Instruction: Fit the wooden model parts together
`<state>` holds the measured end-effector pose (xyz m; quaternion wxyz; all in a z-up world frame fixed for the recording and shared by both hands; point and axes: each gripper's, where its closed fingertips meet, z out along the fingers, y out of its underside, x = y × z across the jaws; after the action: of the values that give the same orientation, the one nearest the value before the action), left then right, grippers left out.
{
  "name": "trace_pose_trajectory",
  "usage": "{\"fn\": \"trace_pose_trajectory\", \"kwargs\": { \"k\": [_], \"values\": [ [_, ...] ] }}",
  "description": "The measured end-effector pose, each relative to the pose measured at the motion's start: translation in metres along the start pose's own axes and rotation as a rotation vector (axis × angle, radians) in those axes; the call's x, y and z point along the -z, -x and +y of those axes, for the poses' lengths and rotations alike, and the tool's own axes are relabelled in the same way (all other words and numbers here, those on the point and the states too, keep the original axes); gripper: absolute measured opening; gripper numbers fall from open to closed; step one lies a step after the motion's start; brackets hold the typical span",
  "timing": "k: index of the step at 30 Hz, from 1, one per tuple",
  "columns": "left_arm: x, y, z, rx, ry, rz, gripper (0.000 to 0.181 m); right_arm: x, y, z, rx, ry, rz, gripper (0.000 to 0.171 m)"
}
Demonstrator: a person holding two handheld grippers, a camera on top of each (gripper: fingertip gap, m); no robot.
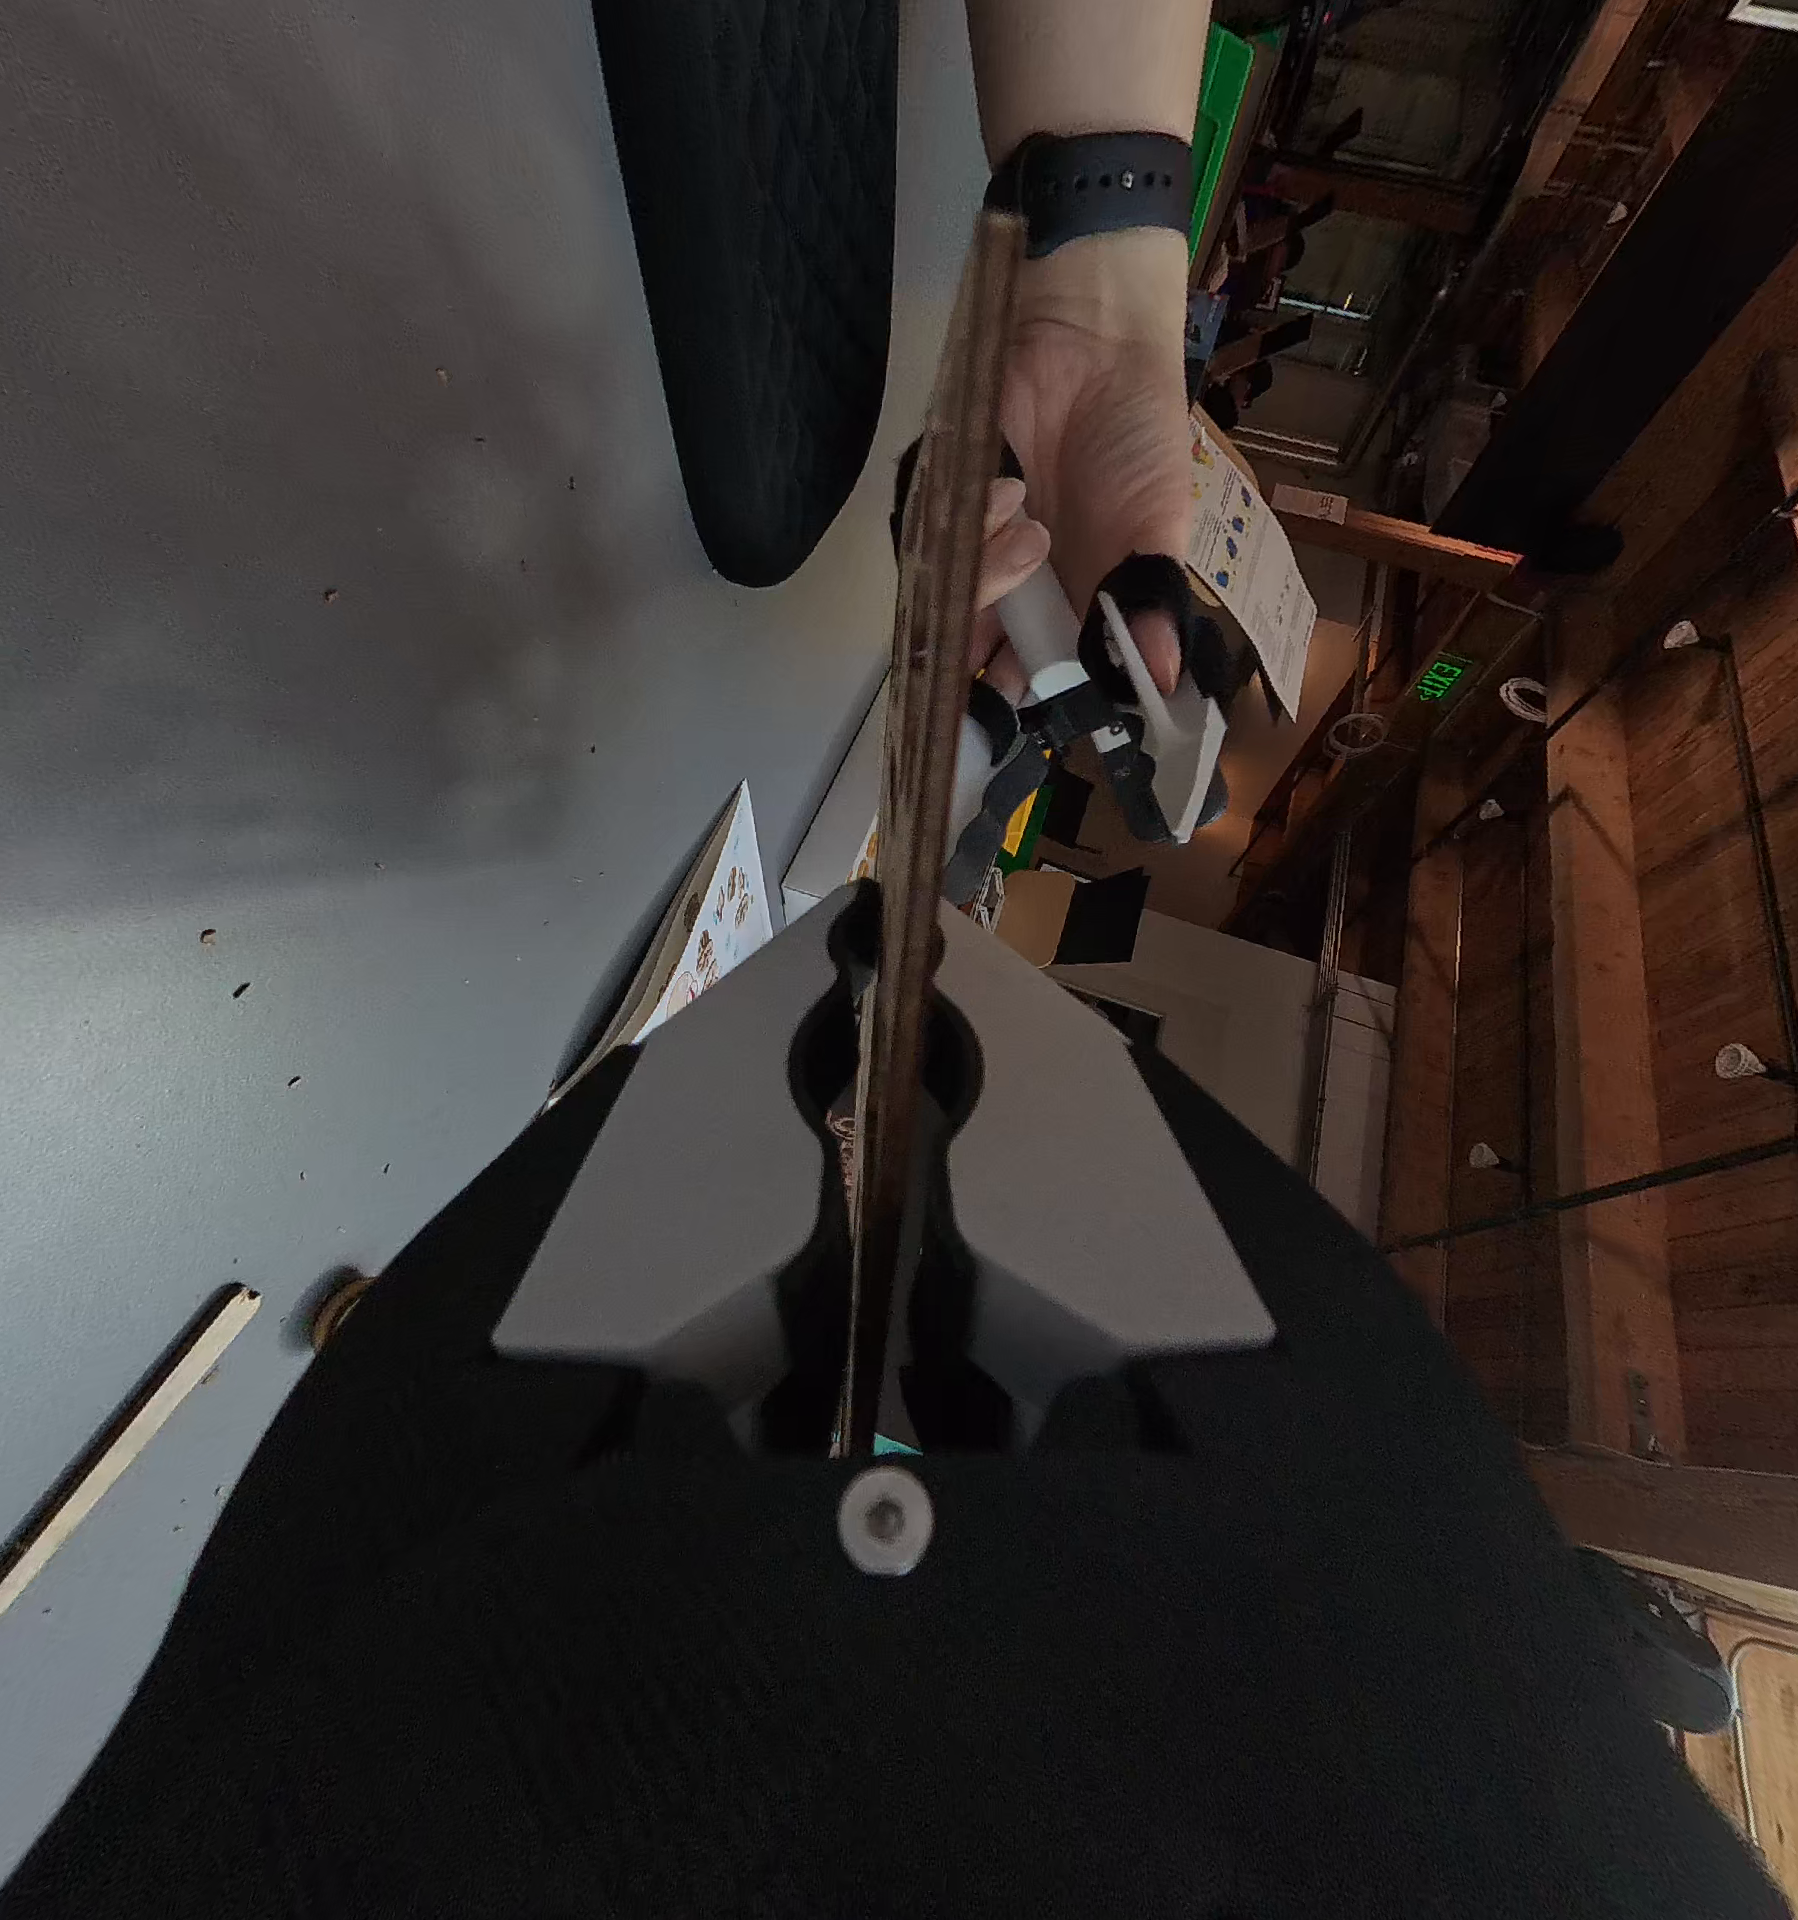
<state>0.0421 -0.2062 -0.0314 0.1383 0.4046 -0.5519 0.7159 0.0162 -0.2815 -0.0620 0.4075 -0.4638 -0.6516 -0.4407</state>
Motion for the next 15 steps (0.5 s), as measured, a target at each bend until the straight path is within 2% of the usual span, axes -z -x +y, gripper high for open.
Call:
{"fn": "trace_pose_trajectory", "kwargs": {
  "k": [3,6,9,12,14,15],
  "values": [
    [0.005,0.022,0.009,-0.058,0.061,-0.157,0.083,0.001,-0.005,-0.001,-0.008,-0.015,0.04,0.002],
    [-0.008,0.015,0.031,0.034,0.156,-0.06,0.08,0.001,-0.009,-0.003,0.001,-0.022,0.072,0.002],
    [-0.024,0.0,0.053,0.127,0.256,0.081,0.062,0.0,-0.008,-0.002,0.002,-0.024,0.074,0.002],
    [-0.033,-0.02,0.058,0.203,0.286,0.255,0.023,-0.001,-0.008,0.0,-0.017,-0.036,0.086,0.002],
    [-0.037,-0.02,0.061,0.237,0.297,0.286,0.004,-0.002,-0.01,0.003,-0.045,-0.046,0.1,0.003],
    [-0.038,-0.016,0.061,0.243,0.289,0.281,0.004,-0.004,-0.008,0.007,-0.07,-0.038,0.082,0.008]
  ]
}}
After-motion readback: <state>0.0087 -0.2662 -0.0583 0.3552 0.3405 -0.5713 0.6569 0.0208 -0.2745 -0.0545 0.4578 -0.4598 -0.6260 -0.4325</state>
